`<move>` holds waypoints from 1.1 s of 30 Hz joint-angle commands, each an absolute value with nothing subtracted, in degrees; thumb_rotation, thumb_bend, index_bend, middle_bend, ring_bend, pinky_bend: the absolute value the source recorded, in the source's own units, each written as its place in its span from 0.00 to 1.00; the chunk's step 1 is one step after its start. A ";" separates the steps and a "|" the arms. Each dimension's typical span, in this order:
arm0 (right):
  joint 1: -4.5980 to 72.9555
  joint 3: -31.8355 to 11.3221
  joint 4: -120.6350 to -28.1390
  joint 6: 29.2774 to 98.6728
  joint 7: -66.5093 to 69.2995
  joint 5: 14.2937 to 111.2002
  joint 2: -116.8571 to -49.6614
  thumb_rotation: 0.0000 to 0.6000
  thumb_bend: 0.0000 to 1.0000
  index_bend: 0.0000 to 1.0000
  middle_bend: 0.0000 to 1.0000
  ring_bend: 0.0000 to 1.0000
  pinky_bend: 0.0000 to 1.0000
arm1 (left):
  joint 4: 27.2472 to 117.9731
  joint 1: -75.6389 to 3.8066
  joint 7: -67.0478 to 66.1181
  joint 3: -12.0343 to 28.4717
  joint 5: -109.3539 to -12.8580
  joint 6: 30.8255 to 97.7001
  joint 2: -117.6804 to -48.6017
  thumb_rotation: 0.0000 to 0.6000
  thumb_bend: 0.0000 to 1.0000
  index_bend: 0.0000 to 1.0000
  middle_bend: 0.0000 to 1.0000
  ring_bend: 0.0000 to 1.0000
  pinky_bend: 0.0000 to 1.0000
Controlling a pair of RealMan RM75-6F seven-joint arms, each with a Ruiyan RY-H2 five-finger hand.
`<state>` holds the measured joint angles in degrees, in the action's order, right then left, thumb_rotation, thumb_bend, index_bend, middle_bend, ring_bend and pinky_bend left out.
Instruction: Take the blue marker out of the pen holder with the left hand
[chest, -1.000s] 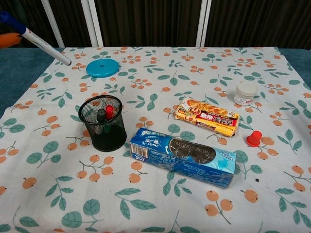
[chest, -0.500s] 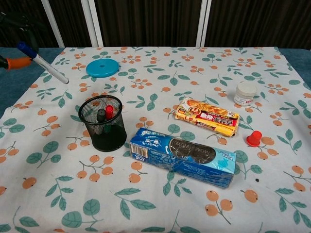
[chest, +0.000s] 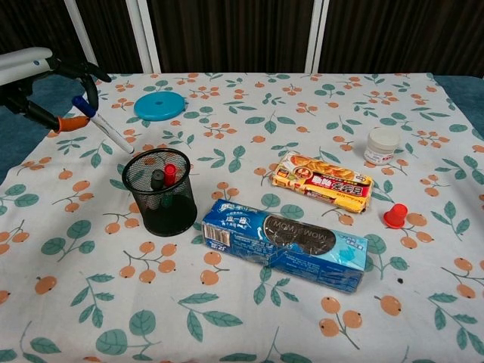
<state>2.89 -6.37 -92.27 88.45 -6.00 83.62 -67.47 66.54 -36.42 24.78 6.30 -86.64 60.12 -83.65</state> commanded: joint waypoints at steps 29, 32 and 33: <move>2.87 -6.41 -92.32 88.54 -5.85 83.66 -67.40 1.00 0.12 0.09 0.03 0.15 0.24 | 66.82 -36.99 17.18 2.39 -88.37 60.52 -83.98 1.00 0.31 0.37 0.13 0.00 0.00; 2.85 -6.41 -92.30 88.55 -5.78 83.66 -67.37 1.00 0.12 0.09 0.03 0.15 0.24 | 67.93 -36.69 15.53 1.94 -88.60 60.87 -83.13 1.00 0.29 0.33 0.12 0.00 0.00; 2.85 -6.40 -92.27 88.57 -5.76 83.69 -67.37 1.00 0.12 0.09 0.03 0.15 0.24 | 68.26 -36.51 15.21 1.80 -88.71 61.17 -82.86 1.00 0.28 0.32 0.11 0.00 0.00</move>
